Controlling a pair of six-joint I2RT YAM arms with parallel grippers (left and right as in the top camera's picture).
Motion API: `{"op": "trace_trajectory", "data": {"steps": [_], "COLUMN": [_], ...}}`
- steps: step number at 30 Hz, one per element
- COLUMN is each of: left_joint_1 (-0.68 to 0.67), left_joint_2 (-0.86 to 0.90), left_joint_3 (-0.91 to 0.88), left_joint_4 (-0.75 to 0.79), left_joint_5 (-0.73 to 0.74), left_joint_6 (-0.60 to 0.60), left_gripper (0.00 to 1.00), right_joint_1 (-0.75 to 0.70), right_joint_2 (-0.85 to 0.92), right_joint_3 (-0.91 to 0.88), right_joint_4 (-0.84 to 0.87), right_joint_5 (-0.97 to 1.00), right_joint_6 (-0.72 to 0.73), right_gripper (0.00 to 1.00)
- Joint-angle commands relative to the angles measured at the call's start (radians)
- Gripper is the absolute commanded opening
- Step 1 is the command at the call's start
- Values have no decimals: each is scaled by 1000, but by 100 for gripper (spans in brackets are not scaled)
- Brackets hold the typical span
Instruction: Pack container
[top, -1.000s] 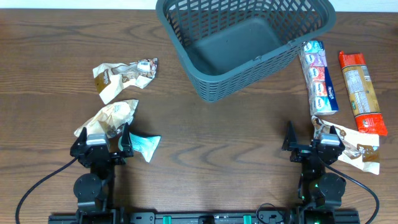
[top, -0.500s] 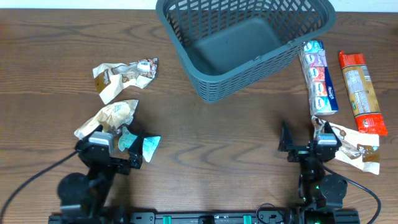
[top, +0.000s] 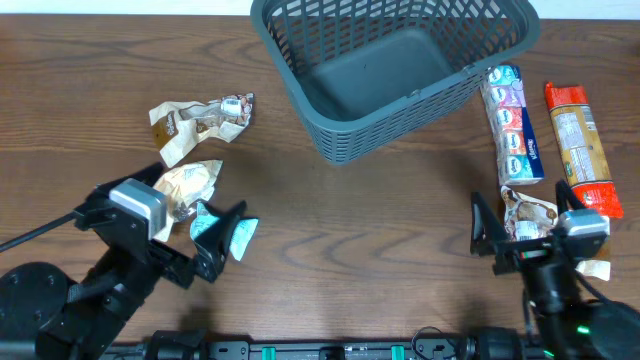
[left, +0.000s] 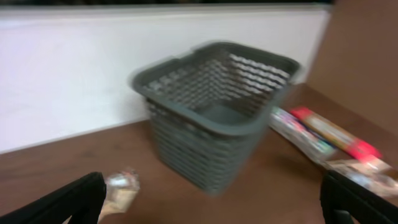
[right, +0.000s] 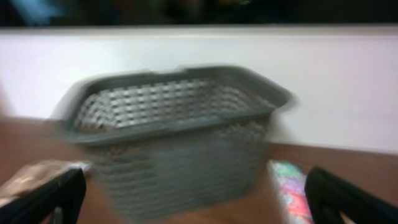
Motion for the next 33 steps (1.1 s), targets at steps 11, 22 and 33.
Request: {"op": "trace_trajectory", "data": {"steps": [11, 22, 33], "left_joint_1": [-4, -4, -4], "left_joint_2": [12, 12, 12], "left_joint_3": [2, 2, 2], "left_joint_4": [-303, -344, -344], "left_joint_5": [405, 599, 596], "left_joint_6": [-175, -264, -291], "left_gripper": [99, 99, 99], "right_joint_1": [10, 10, 10], "right_joint_2": [108, 126, 171], "right_joint_3": [444, 444, 444], "right_joint_4": [-252, 272, 361], "right_joint_5": [-1032, -1028, -1025], "right_joint_6": [-24, 436, 455], "right_gripper": [99, 99, 99]}}
